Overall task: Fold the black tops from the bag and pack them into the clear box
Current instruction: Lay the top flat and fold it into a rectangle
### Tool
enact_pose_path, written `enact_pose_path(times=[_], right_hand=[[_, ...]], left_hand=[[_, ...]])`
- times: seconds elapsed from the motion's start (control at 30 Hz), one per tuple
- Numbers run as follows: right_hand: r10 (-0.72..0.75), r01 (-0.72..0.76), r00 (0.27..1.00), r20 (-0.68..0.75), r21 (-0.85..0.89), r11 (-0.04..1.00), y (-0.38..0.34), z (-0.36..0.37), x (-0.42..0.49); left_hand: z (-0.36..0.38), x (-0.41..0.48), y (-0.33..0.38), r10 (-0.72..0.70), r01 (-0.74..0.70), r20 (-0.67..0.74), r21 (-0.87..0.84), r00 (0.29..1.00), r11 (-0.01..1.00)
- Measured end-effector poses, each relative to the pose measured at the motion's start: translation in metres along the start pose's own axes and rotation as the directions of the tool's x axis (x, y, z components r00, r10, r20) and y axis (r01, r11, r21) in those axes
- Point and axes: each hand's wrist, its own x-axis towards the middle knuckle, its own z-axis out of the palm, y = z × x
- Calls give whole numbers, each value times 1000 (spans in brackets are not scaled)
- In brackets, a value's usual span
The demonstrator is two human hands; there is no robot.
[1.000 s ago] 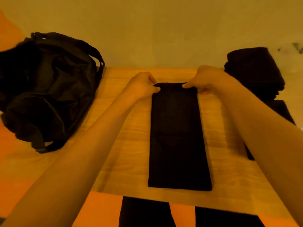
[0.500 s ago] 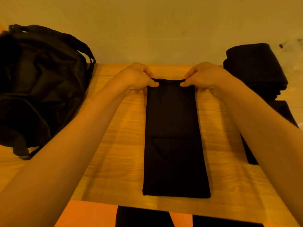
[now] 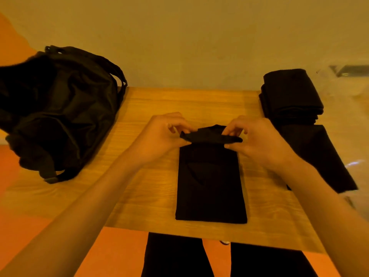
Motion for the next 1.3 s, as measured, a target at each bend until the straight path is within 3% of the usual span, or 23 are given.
enact_pose_path(times=[0.17,0.4,0.67,1.0,1.13,1.3], right_hand=[[-188,179,982,-15,-245,953,11,19,-15],[-213,185,974,-82,-262,947,14,30,-34],[-180,167,980,-84,-146,975,12,29,-40],[102,-112,988,-117,-75,991,8,30,-29],[106,-114,990,-96,-72,991,8,31,-29],[90,-92,980,-176,-3,996,5,28,-36]], left_hand=[[13,-20,-14,142,-148,46,193,989,970],[20,-28,-15,294,-286,16,289,956,914],[21,-37,-11,216,-215,24,255,976,943],[24,-34,-9,138,-147,52,322,989,935],[26,-32,-9,127,-133,41,278,991,951],[25,-34,-10,161,-155,-3,248,987,956]])
